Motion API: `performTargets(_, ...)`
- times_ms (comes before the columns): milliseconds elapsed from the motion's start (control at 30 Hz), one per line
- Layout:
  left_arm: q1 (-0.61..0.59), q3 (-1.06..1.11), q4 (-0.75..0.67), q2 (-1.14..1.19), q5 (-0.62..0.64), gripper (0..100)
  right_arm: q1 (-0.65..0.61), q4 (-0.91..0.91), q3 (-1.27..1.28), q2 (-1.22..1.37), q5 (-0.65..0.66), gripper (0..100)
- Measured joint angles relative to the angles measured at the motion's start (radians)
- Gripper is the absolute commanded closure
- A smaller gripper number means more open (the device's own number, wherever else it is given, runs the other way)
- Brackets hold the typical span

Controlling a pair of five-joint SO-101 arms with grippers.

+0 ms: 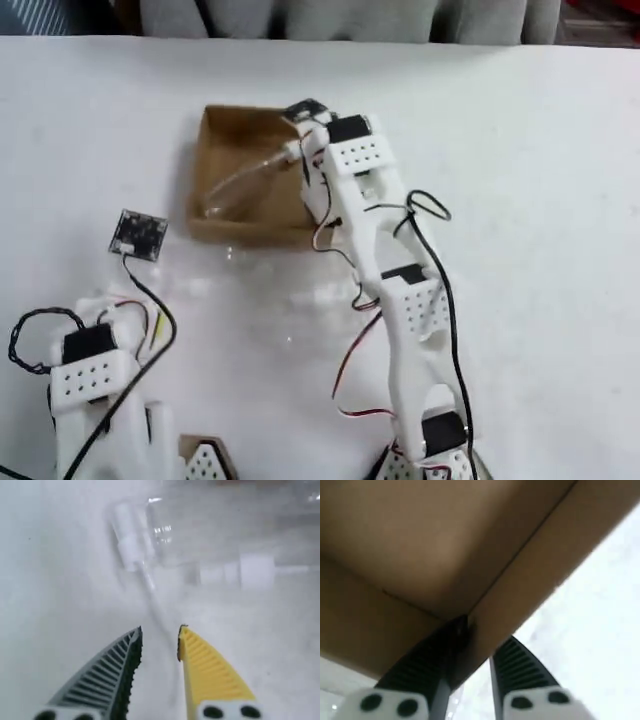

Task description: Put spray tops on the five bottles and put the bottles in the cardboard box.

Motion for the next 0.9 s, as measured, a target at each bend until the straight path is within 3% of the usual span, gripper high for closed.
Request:
performTargets(133, -0.002, 0.000, 0.000, 0.000, 0.000, 87, 0.008, 0.000, 0.000, 0.000, 0.118, 98.2)
performTargets(267, -0.002, 0.000, 0.000, 0.000, 0.000, 87, 0.017, 0.002, 0.000, 0.000, 0.107, 96.4)
performTargets(500, -0.002, 0.000, 0.000, 0.000, 0.000, 87, 0.017, 0.041, 0.000, -0.003, -0.026, 73.9)
performTargets(800, -0.002, 0.000, 0.000, 0.000, 0.000, 87, 0.018, 0.106, -0.035, -0.172, -0.069, 74.2)
performTargets(900, 0.000, 0.000, -0.009, 0.000, 0.000, 87, 0.018, 0.106, 0.074, -0.321, -0.069, 81.9)
